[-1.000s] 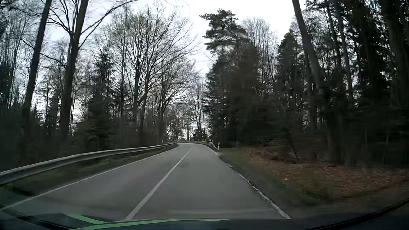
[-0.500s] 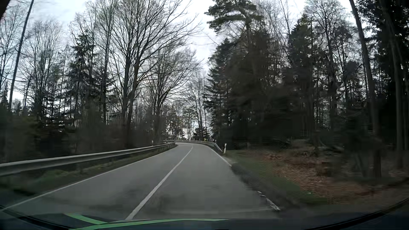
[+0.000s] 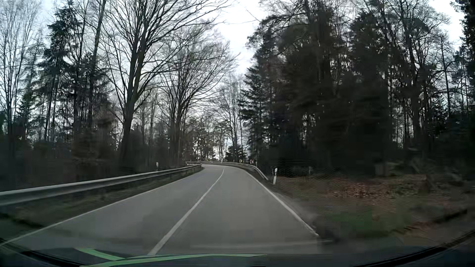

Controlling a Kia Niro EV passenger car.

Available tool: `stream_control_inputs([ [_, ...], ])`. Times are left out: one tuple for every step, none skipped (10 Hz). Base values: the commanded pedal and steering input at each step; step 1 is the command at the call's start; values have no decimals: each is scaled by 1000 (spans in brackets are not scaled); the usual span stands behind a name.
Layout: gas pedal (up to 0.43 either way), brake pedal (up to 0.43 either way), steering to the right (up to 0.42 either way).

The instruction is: Follow the waypoints while adhering to traffic rules and regulations

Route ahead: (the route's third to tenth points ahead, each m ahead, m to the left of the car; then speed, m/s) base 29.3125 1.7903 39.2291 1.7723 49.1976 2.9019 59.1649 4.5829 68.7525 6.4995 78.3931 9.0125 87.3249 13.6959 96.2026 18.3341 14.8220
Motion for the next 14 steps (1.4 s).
stream_control_inputs([
  [169, 0, -4],
  [169, 0, -4],
  [169, 0, -4],
  [169, 0, -4],
  [169, 0, -4],
  [169, 0, -2],
  [169, 0, 1],
  [169, 0, 2],
  [169, 0, 2],
  [169, 0, 2],
  [177, 0, 0],
  [177, 0, 0],
  [177, 0, 0],
  [177, 0, -1],
])
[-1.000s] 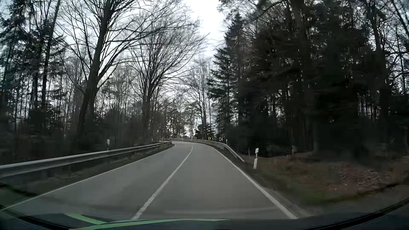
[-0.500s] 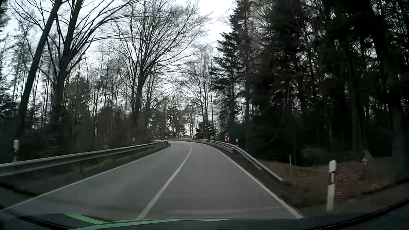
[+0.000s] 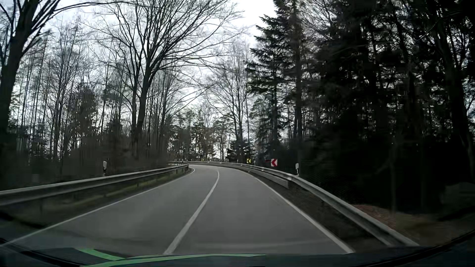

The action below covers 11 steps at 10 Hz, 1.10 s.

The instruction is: Follow the waypoints while adhering to traffic rules and regulations

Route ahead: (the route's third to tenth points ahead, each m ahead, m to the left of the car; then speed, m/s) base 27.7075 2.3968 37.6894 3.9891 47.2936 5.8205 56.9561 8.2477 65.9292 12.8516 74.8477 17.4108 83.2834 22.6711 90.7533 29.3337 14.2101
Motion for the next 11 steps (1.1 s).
stream_control_inputs([
  [189, 0, -1],
  [189, 0, -1],
  [197, 0, -1],
  [197, 0, -1],
  [197, 0, -1],
  [209, 0, -1],
  [209, 0, -1],
  [209, 0, -1],
  [220, 0, -2],
  [220, 0, -5],
  [220, 0, -8],
])
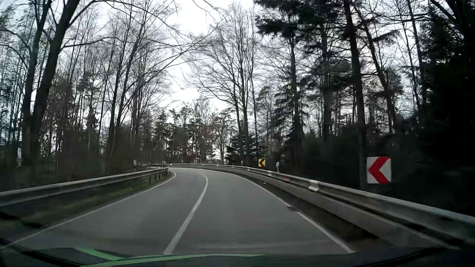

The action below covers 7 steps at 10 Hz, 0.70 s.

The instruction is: Follow the waypoints while adhering to traffic rules and regulations

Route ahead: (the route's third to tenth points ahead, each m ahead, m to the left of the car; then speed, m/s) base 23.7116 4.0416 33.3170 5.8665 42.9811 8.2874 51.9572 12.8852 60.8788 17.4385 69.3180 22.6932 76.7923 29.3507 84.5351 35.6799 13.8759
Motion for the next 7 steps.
stream_control_inputs([
  [220, 0, -10],
  [228, 0, -12],
  [228, 0, -12],
  [228, 0, -13],
  [228, 0, -15],
  [228, 0, -17],
  [228, 0, -21],
])
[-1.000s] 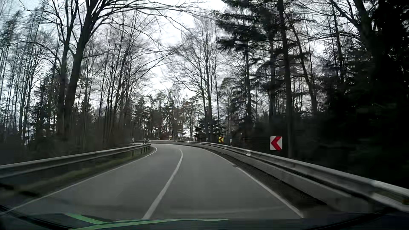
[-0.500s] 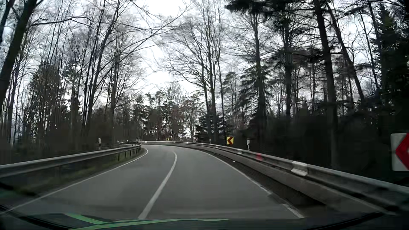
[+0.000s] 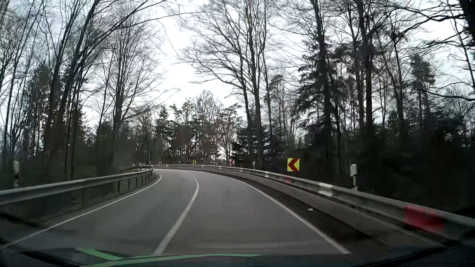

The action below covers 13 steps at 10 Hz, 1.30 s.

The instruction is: Follow the waypoints while adhering to traffic rules and regulations

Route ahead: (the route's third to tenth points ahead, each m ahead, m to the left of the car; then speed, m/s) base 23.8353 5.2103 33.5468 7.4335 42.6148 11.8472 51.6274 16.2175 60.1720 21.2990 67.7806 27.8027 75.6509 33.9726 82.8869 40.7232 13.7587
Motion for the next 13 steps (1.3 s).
stream_control_inputs([
  [228, 0, -25],
  [228, 0, -28],
  [228, 0, -30],
  [228, 0, -30],
  [228, 0, -30],
  [228, 0, -30],
  [228, 0, -32],
  [220, 0, -38],
  [209, 0, -43],
  [197, 0, -48],
  [197, 0, -51],
  [189, 0, -51],
  [189, 0, -51],
])
